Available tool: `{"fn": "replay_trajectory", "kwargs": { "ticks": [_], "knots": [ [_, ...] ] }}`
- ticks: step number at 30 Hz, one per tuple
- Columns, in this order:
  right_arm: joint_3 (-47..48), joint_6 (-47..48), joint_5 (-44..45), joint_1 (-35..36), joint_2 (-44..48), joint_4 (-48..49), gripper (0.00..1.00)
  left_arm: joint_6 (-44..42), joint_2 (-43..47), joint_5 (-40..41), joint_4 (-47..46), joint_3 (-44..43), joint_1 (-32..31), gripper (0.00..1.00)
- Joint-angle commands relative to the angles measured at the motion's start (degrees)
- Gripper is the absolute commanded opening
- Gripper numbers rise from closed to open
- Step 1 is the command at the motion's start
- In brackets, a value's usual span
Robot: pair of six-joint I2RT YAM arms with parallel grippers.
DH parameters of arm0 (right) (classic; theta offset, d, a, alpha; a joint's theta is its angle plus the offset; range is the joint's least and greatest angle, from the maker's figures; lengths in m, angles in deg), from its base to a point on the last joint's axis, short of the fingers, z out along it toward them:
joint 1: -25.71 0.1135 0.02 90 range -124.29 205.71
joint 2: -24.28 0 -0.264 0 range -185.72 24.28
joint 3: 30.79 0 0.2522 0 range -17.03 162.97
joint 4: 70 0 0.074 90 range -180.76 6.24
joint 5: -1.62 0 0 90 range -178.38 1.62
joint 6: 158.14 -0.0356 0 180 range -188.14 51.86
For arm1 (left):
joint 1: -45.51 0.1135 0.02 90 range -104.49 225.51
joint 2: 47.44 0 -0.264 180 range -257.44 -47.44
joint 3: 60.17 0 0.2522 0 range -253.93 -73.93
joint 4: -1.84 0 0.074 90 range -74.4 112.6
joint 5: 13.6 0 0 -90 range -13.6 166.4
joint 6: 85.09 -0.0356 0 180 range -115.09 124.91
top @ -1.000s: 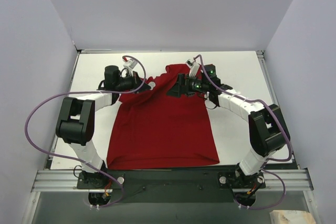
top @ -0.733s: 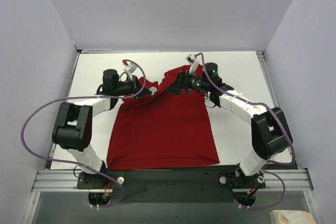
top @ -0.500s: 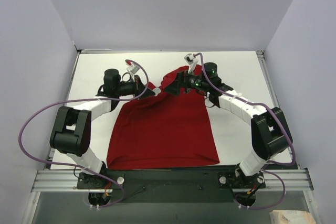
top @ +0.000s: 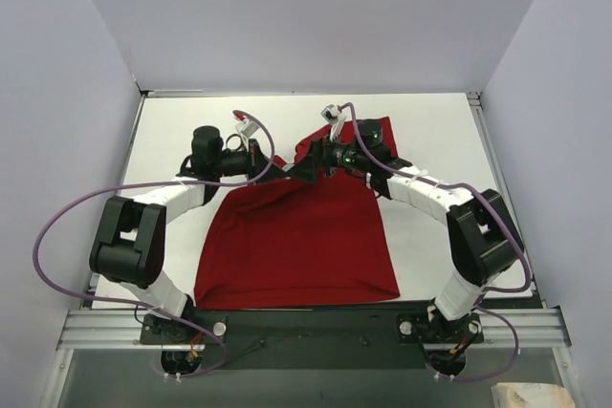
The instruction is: Pin the brooch onto the clothing
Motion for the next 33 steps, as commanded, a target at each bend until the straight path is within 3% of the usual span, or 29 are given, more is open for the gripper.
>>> {"fn": "replay_trajectory", "kwargs": {
  "ticks": [1, 7, 12, 17, 24, 33],
  "knots": [
    [0.85, 0.0, -3.82, 0.19, -0.65, 6.58, 0.94, 0.0, 2.77, -2.8, -2.41, -0.5, -0.63, 0.0],
    [0.33, -0.09, -5.13, 0.28, -1.26, 5.96, 0.88, 0.79, 3.47, -3.07, -3.46, -0.06, -0.63, 0.0],
    [0.59, -1.76, -8.73, 0.28, -2.58, 7.54, 0.68, 1.58, 3.38, -3.16, -4.25, -0.06, -0.63, 0.0],
    [-0.02, -2.37, -10.5, 0.28, -2.85, 8.42, 0.65, 1.67, 3.38, -2.98, -4.16, -0.06, -0.55, 0.0],
    [-0.9, -2.55, -11.47, 0.19, -2.23, 8.51, 0.45, 1.76, 2.86, -2.8, -4.16, -0.15, -0.46, 0.0],
    [-0.64, -2.11, -11.29, 0.19, -2.41, 7.28, 0.34, 1.85, 3.21, -2.45, -3.9, -0.41, -0.55, 0.0]
  ]
}}
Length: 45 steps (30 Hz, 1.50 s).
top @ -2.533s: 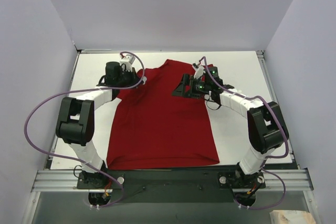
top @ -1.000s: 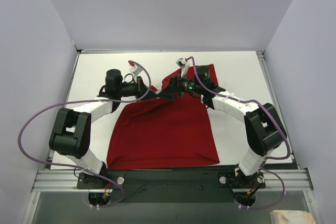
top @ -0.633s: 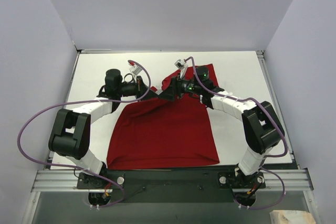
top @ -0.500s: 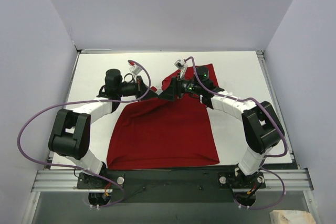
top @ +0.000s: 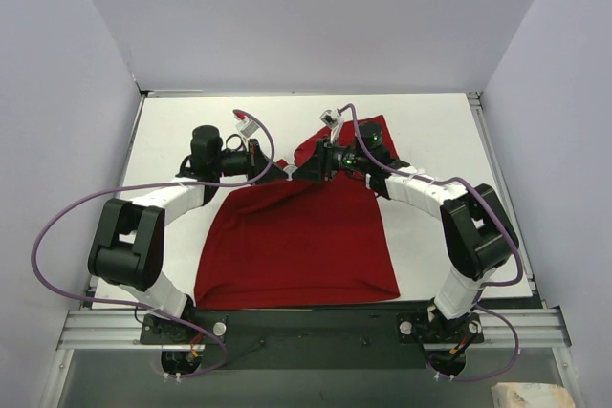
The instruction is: Pin the brooch onto the clothing
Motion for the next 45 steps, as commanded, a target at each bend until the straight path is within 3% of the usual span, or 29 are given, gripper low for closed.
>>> {"fn": "replay_trajectory", "kwargs": {
  "ticks": [1, 22, 34, 45],
  "knots": [
    [0.47, 1.23, -4.3, 0.78, 0.43, 3.48, 0.34, -0.1, 2.14, 0.06, -3.03, -0.54, -0.22, 0.0],
    [3.2, 2.73, -1.84, 0.96, -1.94, -1.27, 0.22, -1.85, 2.4, 1.73, 0.75, -2.21, -1.54, 0.0],
    [3.99, 2.82, -1.74, 0.96, -2.47, -2.15, 0.14, -9.85, 3.01, 5.16, 12.96, -6.78, -3.91, 0.0],
    [4.61, 3.61, -2.01, 1.04, -2.64, -3.64, 0.13, -16.79, 1.44, 9.37, 24.56, -13.46, -7.42, 0.0]
  ]
}}
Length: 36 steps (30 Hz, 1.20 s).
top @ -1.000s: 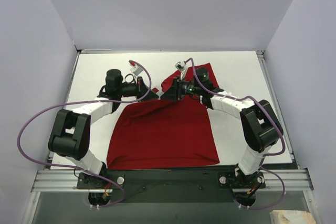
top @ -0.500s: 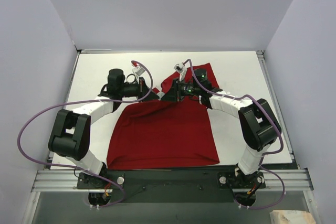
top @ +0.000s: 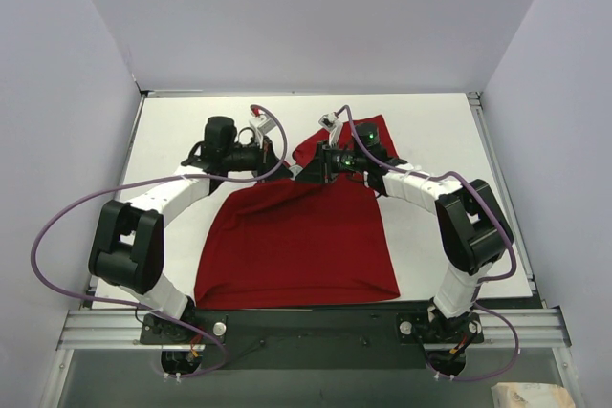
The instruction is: Pin the brooch onto the clothing
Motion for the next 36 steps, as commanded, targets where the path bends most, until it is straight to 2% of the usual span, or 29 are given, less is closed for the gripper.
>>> {"fn": "replay_trajectory", "kwargs": {
  "ticks": [1, 5, 18, 23, 36],
  "knots": [
    [3.21, 1.73, -2.3, 1.46, -0.17, 2.0, 0.13, -4.42, 0.47, 0.87, 4.24, -5.9, -3.47, 0.0],
    [3.47, 2.17, -2.03, 1.46, -0.52, 0.86, 0.12, -6.1, 0.03, 2.46, 8.9, -8.62, -5.14, 0.0],
    [4.53, 2.7, -0.8, 1.46, -0.79, -1.78, 0.06, -9.96, 0.47, 4.92, 15.23, -13.9, -8.74, 0.0],
    [5.05, 2.61, 0.43, 1.37, -0.79, -3.53, 0.0, -10.58, 1.61, 6.24, 16.46, -14.69, -10.5, 0.0],
    [7.07, 1.64, 1.75, 1.46, 0.35, -6.97, 0.0, -14.09, 6.09, 11.5, 18.57, -14.43, -14.63, 0.0]
  ]
}}
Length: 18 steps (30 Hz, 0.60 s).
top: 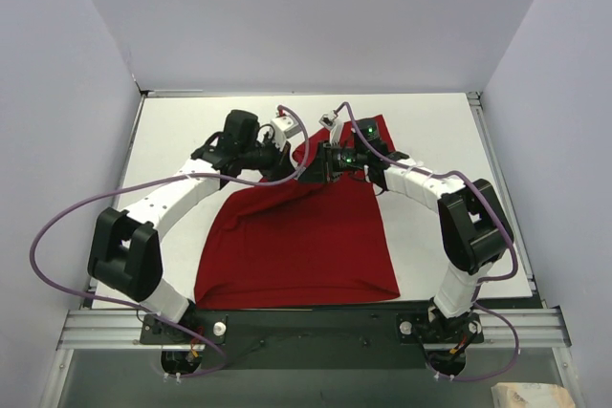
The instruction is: Pin the brooch onto the clothing
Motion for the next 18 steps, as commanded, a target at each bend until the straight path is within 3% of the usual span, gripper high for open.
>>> {"fn": "replay_trajectory", "kwargs": {
  "ticks": [1, 10, 18],
  "knots": [
    [4.1, 0.2, 1.6, 2.14, 0.73, 1.47, 0.0, -0.22, 4.45, -6.7, -3.37, -3.52, -6.22, 0.0],
    [7.53, 0.9, 3.35, 2.49, 1.25, -5.04, 0.0, -4.7, 7.0, -0.99, -2.75, -3.0, -10.34, 0.0],
    [6.74, 0.2, 6.78, 2.31, 3.1, -5.31, 0.0, -5.58, 10.25, 1.65, -5.21, 0.69, -11.23, 0.0]
  ]
}}
